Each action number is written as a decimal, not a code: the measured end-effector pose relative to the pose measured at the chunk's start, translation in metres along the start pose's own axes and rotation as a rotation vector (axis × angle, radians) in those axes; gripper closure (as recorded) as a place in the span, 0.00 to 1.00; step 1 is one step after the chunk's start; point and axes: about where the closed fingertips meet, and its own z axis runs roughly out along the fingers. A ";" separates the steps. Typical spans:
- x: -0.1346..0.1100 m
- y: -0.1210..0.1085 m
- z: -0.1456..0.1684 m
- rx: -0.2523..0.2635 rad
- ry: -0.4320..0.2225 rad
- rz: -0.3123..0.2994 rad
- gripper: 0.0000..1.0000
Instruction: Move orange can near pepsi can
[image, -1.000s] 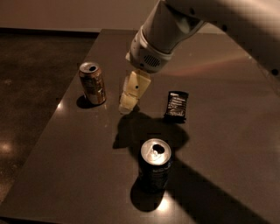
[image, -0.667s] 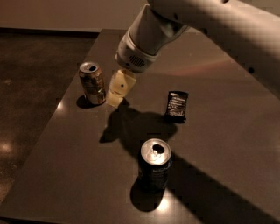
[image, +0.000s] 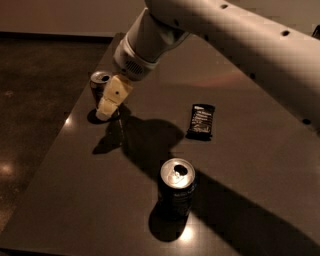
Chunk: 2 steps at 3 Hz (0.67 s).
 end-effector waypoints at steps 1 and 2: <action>-0.008 -0.008 0.013 0.009 -0.009 0.000 0.00; -0.016 -0.012 0.020 0.008 -0.012 -0.004 0.16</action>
Offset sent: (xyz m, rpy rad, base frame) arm 0.0216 0.0340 -0.0031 0.0172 -0.0150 -0.0013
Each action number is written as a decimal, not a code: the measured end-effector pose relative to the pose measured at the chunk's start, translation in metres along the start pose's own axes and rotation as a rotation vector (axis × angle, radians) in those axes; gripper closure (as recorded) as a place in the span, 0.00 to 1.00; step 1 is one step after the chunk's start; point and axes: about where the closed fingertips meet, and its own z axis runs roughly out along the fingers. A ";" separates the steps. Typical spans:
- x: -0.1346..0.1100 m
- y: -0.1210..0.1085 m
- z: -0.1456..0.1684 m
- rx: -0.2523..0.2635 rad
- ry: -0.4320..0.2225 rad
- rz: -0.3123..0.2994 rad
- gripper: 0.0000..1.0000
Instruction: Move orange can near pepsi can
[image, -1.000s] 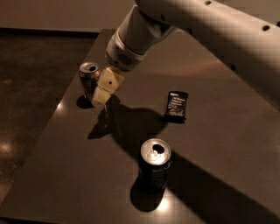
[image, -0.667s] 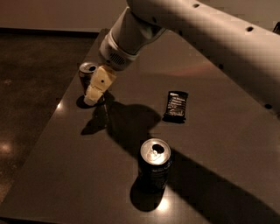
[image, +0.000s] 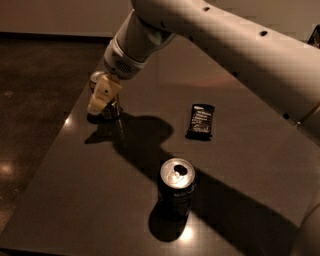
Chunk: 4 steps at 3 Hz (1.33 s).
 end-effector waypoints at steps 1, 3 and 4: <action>-0.005 -0.001 -0.001 0.002 -0.005 -0.005 0.39; 0.016 0.004 -0.052 0.027 -0.040 -0.013 0.85; 0.034 0.016 -0.084 0.014 -0.067 -0.032 1.00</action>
Offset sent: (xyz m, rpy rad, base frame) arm -0.0009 -0.0461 0.0333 0.0390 -0.0388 -0.0268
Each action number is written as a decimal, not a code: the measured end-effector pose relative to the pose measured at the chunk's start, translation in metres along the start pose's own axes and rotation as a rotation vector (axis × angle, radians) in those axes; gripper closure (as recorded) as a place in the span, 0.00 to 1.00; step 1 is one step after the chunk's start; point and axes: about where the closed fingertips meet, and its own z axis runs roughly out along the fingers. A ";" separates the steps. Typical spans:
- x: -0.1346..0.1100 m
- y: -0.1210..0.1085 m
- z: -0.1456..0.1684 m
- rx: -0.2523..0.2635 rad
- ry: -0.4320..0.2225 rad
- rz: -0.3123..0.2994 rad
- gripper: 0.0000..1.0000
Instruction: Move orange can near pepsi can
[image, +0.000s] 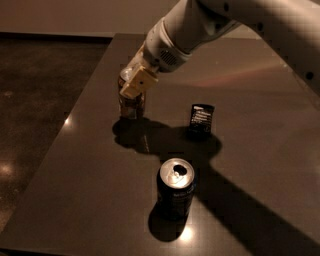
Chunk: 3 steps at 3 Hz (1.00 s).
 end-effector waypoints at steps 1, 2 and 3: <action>0.013 0.013 -0.024 -0.021 -0.023 -0.026 1.00; 0.023 0.031 -0.039 -0.053 -0.035 -0.059 1.00; 0.030 0.048 -0.049 -0.088 -0.041 -0.099 1.00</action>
Offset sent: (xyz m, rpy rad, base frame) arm -0.0557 -0.0664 0.0075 0.0307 -0.0009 0.1329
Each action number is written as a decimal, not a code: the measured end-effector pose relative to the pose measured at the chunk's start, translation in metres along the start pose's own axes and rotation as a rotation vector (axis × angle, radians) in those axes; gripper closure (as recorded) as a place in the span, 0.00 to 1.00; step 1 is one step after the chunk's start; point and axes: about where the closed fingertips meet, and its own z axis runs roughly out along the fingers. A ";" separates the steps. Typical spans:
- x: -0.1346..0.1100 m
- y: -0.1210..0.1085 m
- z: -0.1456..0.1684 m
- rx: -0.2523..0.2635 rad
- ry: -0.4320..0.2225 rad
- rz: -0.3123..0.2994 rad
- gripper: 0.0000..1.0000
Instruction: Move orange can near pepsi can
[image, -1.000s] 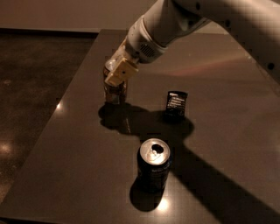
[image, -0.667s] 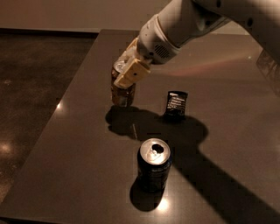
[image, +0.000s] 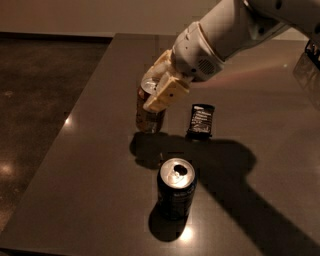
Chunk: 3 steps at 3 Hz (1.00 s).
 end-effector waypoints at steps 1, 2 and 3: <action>0.006 0.014 -0.008 -0.037 -0.005 -0.047 1.00; 0.018 0.029 -0.016 -0.082 0.000 -0.109 1.00; 0.033 0.046 -0.023 -0.135 0.010 -0.181 1.00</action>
Offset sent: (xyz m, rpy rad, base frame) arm -0.0431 -0.0522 -0.0159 -0.0485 -0.0392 0.2451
